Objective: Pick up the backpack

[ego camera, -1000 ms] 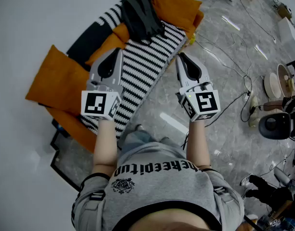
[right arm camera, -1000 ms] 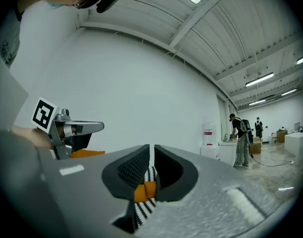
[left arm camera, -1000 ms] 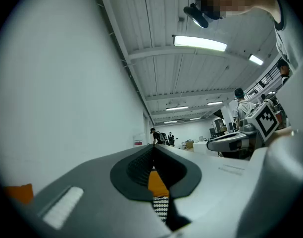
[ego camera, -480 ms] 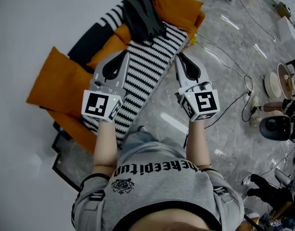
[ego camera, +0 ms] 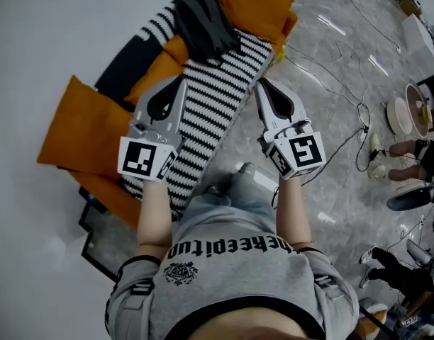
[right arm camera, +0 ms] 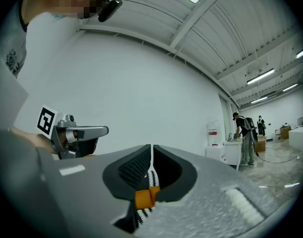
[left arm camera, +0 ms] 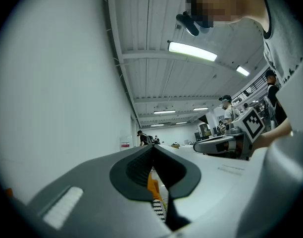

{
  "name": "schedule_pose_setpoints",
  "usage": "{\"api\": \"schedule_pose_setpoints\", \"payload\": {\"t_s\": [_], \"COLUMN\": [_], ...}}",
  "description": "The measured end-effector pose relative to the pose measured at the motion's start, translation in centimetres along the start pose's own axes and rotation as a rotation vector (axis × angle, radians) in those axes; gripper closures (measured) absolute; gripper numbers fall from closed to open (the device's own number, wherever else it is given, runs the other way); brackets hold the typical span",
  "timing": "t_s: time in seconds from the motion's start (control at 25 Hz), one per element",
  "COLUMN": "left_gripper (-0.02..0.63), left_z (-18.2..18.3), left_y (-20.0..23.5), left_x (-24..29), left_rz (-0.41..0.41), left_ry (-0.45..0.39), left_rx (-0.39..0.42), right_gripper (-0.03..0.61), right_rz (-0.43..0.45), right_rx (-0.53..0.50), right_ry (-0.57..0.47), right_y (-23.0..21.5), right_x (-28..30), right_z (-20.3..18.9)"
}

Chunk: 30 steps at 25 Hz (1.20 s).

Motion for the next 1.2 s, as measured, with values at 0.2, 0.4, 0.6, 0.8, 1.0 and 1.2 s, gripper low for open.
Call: {"api": "schedule_pose_setpoints", "payload": {"t_s": [0.2,0.4,0.6,0.8,1.0,1.2], "left_gripper": [0.604,0.603,0.601,0.601,0.601,0.601], "left_z": [-0.1,-0.5,-0.8,-0.8,-0.9,-1.0], "left_y": [1.3,2.5,3.5,4.5,4.4,3.7], "left_x": [1.9,5.2,9.8,14.8,19.2,22.7], "left_rz": [0.02,0.047,0.069,0.094,0.121,0.15], "left_ry": [-0.015,-0.003,0.001,-0.004,0.001,0.007], "left_rx": [0.006,-0.005,-0.002,-0.004,-0.002,0.001], "right_gripper": [0.568,0.568,0.568,0.568,0.568,0.568], "right_rz": [-0.004,0.009,0.034,0.067,0.109,0.147], "right_rx": [0.036,0.025,0.022,0.004,-0.007,-0.003], "right_ry": [-0.009,-0.014,-0.02,-0.023,-0.02,-0.023], "right_y": [-1.7,-4.6,-9.0,-13.7,-17.9,-21.5], "right_x": [1.8,4.5,7.6,11.0,13.4,14.8], "right_z": [-0.1,0.0,0.2,0.8,0.8,0.5]}}
Point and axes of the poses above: the fingertips, and each gripper's own axes: x forward along the fingers, y to its left, z out of its top, the point moved 9 cm from there along -x, backward along the fingers, and after that the axes turned 9 degrees about y, right-handed, at the moved point
